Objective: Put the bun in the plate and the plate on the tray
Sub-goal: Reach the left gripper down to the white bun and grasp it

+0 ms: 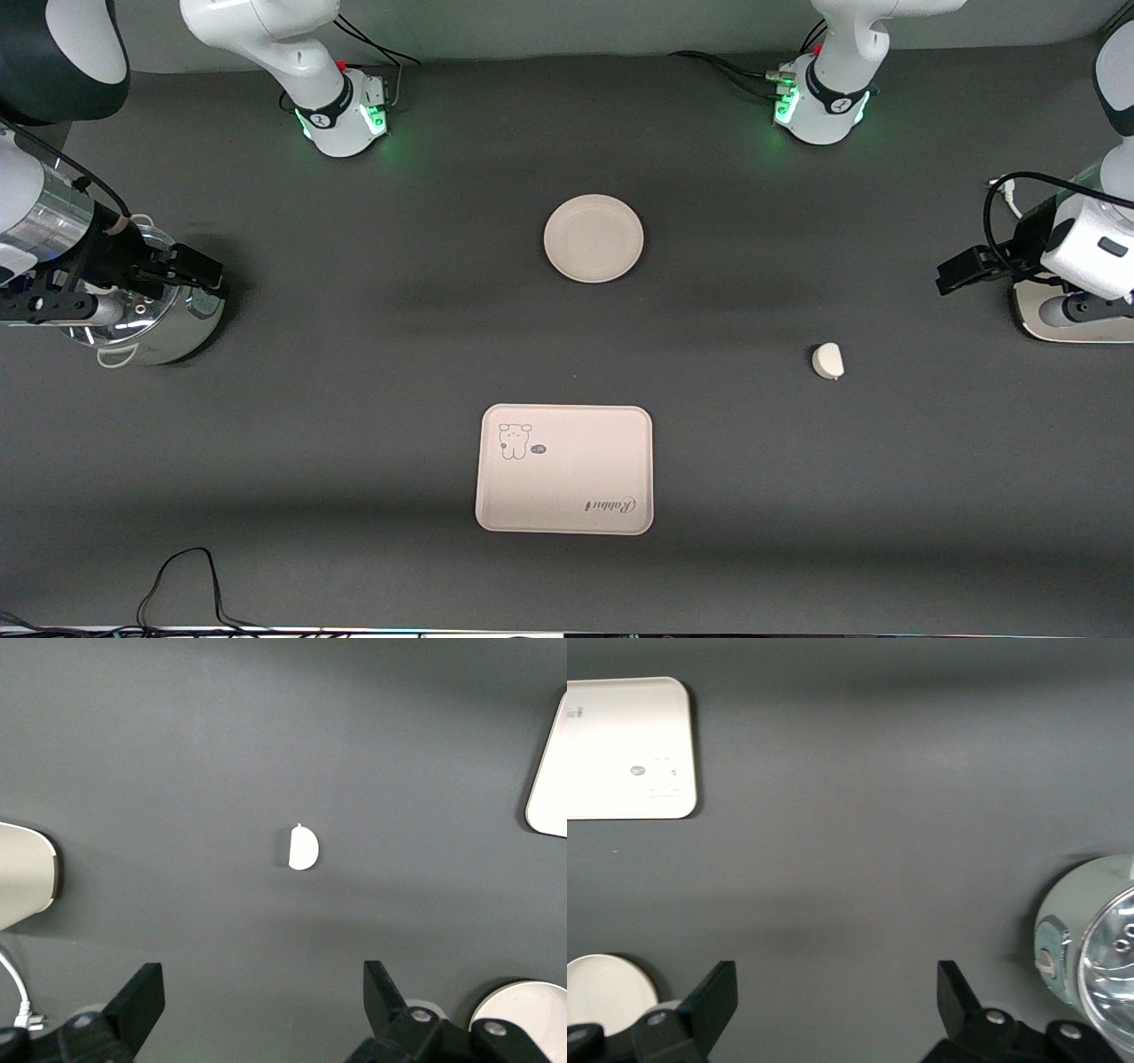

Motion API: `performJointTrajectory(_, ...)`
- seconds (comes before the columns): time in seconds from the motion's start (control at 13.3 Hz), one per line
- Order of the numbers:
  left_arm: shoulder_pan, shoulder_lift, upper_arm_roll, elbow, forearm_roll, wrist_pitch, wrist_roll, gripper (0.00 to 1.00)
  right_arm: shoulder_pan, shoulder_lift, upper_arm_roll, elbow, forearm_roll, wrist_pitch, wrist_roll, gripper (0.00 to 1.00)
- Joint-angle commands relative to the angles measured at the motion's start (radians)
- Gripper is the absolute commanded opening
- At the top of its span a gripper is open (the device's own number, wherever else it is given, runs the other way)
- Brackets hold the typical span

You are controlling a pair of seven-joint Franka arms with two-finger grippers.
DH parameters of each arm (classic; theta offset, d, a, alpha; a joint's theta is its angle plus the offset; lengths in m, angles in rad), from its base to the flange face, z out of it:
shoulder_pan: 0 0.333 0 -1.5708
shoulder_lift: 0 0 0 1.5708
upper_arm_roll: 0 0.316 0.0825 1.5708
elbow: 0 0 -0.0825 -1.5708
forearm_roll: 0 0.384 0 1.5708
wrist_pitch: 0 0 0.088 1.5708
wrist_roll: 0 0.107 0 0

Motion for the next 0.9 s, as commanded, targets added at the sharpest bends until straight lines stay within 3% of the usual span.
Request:
performJointTrajectory(0.0,0.015,-0.008,-0.013,0.005,-0.01,-0.01,0.032,1.0,-0.005,-0.051,-0.004,-0.121,-0.041,0.103,0.002,1.0)
performJointTrajectory(0.53,0.011,-0.008,-0.011,0.012,-0.012,-0.032,0.031,1.0,-0.05,-0.071,0.016,-0.131,-0.045,0.024,-0.013,1.0)
performJointTrajectory(0.75,-0.003,0.003,-0.014,0.024,-0.012,-0.024,0.017,1.0,-0.244,-0.09,0.263,-0.132,-0.045,0.011,0.002,1.0)
performJointTrajectory(0.82,-0.012,0.013,-0.016,0.024,-0.014,-0.012,0.015,1.0,-0.26,-0.088,0.278,-0.132,-0.045,0.013,0.002,1.0)
